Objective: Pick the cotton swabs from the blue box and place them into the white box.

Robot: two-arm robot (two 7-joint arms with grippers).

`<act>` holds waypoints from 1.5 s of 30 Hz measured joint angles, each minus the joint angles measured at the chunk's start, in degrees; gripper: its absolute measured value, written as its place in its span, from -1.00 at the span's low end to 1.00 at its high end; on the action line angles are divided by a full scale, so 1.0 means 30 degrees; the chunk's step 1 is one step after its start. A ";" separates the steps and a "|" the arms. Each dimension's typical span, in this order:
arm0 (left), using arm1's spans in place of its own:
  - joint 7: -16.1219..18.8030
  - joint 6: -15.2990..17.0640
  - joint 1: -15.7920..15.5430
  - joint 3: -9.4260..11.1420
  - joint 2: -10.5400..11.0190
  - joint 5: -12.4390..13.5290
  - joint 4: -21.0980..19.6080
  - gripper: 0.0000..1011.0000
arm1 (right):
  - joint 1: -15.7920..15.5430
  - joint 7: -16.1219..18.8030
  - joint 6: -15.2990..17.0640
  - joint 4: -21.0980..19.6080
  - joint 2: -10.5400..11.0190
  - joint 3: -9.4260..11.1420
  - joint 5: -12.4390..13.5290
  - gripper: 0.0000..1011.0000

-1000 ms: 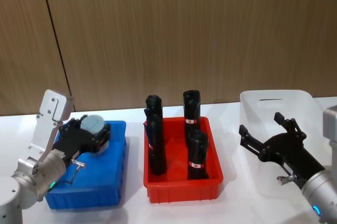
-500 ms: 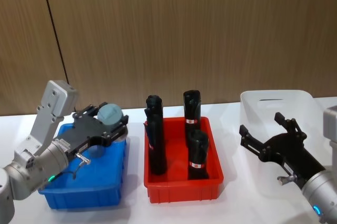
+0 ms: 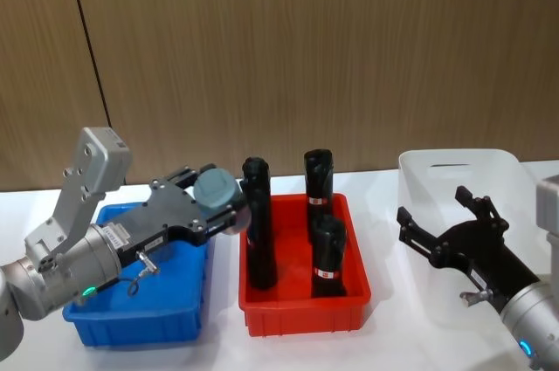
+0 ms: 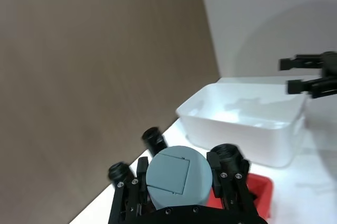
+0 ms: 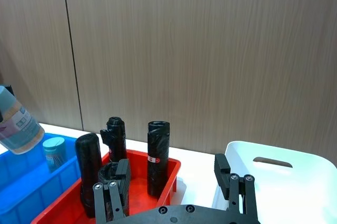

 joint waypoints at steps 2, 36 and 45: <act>-0.0446 -0.0144 -0.0084 0.0025 -0.0021 -0.0134 0.0076 0.32 | 0.0000 0.0000 0.0000 0.0000 0.0000 -0.0001 0.0000 0.98; -0.4663 -0.1187 -0.0521 0.0743 -0.0408 -0.2686 0.1324 0.32 | 0.0001 0.0000 0.0000 0.0000 0.0001 0.0000 0.0000 0.98; -0.4561 -0.0646 -0.0357 0.0878 -0.0294 -0.2627 0.1233 0.32 | 0.0001 0.0000 0.0000 -0.0001 0.0001 0.0001 0.0000 0.98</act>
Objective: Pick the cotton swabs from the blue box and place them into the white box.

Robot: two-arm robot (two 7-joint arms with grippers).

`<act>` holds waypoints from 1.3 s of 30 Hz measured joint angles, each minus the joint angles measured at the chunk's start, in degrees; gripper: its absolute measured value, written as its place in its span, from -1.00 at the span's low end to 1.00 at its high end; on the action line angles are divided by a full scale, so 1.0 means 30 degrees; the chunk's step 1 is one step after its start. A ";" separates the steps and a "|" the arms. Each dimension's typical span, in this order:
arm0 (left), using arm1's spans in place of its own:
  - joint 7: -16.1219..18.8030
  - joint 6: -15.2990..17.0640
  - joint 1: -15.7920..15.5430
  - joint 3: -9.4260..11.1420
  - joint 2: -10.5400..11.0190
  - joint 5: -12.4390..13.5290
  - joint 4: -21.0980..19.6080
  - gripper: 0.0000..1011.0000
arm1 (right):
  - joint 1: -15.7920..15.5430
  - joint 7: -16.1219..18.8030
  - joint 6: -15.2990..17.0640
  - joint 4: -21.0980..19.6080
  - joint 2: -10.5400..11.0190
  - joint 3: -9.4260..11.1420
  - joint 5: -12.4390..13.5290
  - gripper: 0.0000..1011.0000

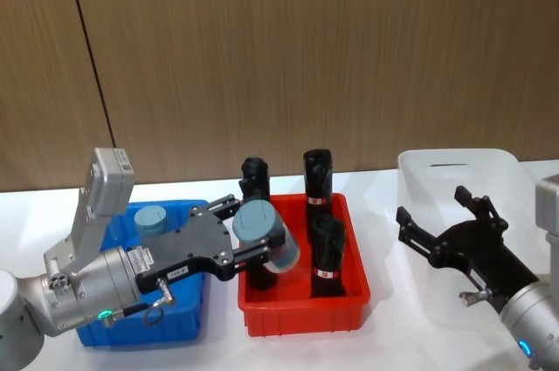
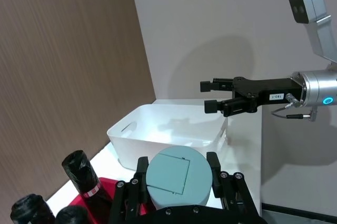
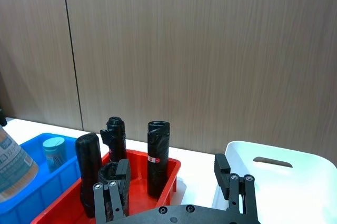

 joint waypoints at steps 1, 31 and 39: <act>0.0004 0.0095 0.0028 0.0019 0.0015 -0.0018 -0.0001 0.32 | -0.0001 -0.0001 0.0001 0.0000 -0.0001 0.0000 0.0000 0.98; -0.0261 0.0374 0.0140 0.0269 0.0172 -0.0077 0.0036 0.32 | 0.0035 0.0828 0.0006 -0.0038 0.0096 0.0046 0.0116 0.98; -0.0281 0.0373 0.0143 0.0285 0.0185 -0.0075 0.0036 0.32 | 0.0143 0.2255 0.0326 -0.0204 0.0399 0.0157 0.0488 0.98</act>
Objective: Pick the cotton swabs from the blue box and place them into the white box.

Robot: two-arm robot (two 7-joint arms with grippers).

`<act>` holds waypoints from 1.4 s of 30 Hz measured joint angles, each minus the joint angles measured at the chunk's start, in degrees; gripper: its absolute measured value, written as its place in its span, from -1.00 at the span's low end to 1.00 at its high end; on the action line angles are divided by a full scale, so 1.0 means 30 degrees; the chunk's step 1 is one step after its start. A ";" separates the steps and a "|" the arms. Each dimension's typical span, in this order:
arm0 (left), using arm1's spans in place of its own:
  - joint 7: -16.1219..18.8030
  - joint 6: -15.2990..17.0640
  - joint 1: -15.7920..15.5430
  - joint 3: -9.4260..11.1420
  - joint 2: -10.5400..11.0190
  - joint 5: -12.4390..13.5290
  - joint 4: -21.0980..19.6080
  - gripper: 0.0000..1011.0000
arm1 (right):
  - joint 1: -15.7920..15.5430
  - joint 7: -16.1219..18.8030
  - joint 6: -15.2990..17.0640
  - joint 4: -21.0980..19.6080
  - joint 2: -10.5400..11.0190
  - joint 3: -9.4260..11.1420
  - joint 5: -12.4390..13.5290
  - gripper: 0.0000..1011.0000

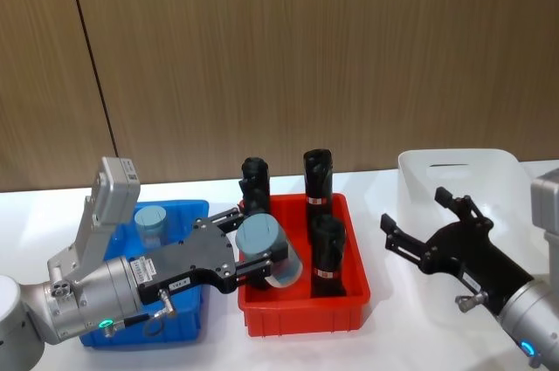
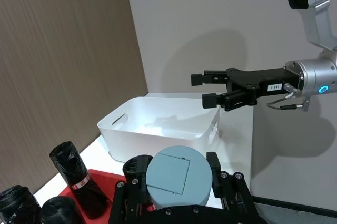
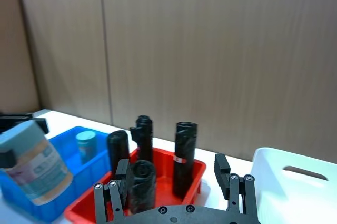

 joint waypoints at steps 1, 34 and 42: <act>-0.0003 0.0000 0.0000 0.0003 0.0002 0.0000 -0.0001 0.32 | 0.0042 0.0349 0.0084 -0.0040 0.0079 0.0032 0.0076 0.98; -0.0019 0.0000 -0.0001 0.0012 0.0006 -0.0001 -0.0001 0.32 | 0.2529 0.8078 0.2957 0.0810 0.0743 -0.0519 -0.1150 0.98; -0.0019 -0.0001 -0.0002 0.0011 0.0006 0.0000 -0.0001 0.32 | 0.3021 0.8761 0.3079 0.1453 0.0408 -0.0928 -0.1740 0.98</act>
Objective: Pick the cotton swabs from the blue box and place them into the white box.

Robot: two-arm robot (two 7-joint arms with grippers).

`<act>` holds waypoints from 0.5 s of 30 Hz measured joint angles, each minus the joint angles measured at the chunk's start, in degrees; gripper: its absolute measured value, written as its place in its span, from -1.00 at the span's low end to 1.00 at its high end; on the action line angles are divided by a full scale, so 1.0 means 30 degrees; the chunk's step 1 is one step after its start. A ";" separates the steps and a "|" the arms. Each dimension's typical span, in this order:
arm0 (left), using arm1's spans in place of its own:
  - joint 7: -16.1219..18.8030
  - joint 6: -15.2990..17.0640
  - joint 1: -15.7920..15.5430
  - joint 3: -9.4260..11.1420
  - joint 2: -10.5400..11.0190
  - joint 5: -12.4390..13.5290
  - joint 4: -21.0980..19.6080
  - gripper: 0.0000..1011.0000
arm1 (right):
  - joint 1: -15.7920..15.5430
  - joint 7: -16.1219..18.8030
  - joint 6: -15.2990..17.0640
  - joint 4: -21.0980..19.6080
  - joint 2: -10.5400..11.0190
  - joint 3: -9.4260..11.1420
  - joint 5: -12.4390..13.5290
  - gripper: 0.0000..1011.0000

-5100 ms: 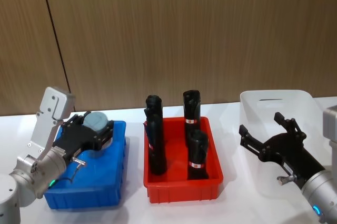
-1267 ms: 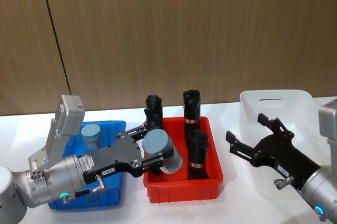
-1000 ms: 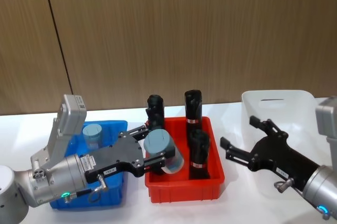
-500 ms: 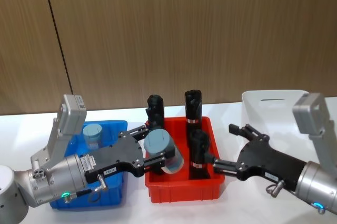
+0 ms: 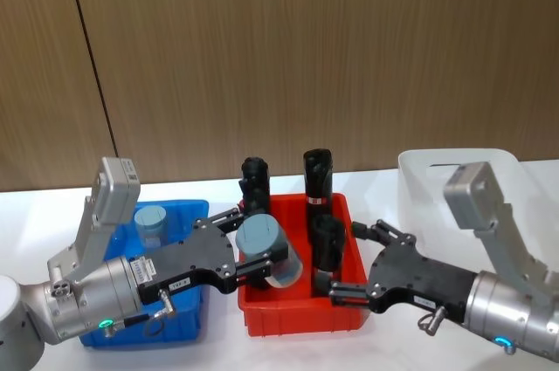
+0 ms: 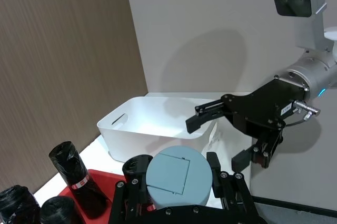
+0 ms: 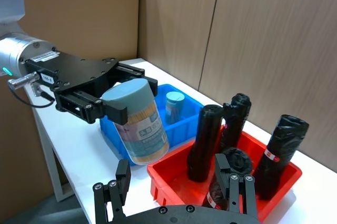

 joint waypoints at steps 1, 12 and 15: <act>0.0000 0.0000 0.0000 0.0000 0.0000 0.0000 0.0000 0.32 | 0.0042 0.0032 -0.0001 0.0061 -0.0031 -0.0039 -0.0029 0.98; 0.0001 0.0000 0.0000 0.0000 -0.0001 -0.0001 0.0000 0.32 | 0.0638 0.0698 -0.0076 0.0871 -0.0520 -0.0628 -0.0889 0.98; 0.0001 0.0000 0.0000 0.0000 0.0000 -0.0001 0.0000 0.32 | 0.0763 0.0841 -0.0110 0.1025 -0.0630 -0.0775 -0.1095 0.98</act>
